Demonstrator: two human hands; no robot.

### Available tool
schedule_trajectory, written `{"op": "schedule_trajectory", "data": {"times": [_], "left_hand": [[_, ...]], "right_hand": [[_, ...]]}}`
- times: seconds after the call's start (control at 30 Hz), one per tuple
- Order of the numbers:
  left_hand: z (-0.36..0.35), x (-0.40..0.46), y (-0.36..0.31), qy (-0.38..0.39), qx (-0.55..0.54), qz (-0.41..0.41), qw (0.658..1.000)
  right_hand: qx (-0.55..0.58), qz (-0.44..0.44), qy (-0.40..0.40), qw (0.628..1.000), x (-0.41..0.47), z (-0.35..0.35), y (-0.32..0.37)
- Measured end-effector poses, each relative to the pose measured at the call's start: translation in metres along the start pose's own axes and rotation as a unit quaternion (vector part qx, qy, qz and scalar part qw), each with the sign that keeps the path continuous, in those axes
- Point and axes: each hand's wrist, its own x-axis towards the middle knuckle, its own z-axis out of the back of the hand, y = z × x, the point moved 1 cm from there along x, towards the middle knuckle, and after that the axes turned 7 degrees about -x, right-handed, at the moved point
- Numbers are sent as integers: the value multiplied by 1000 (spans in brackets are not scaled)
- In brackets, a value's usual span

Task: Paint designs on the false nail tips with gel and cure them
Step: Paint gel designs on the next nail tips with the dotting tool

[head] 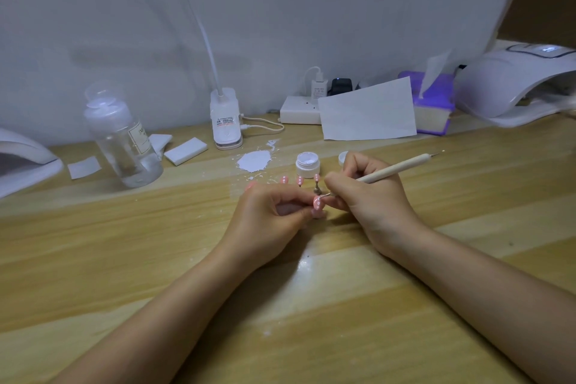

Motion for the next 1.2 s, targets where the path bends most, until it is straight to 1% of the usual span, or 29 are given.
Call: {"op": "schedule_trajectory", "data": {"times": [0.1, 1.03, 1.2], "left_hand": [[0, 1, -1, -4, 11, -5, 1000], [1, 1, 2, -9, 22, 3, 1000], [0, 1, 2, -3, -1, 4, 1000]], "right_hand": [[-12, 2, -2, 1000, 0, 0, -1], [-4, 4, -9, 1000, 1, 0, -2], [-1, 8, -9, 1000, 1, 0, -2]]}}
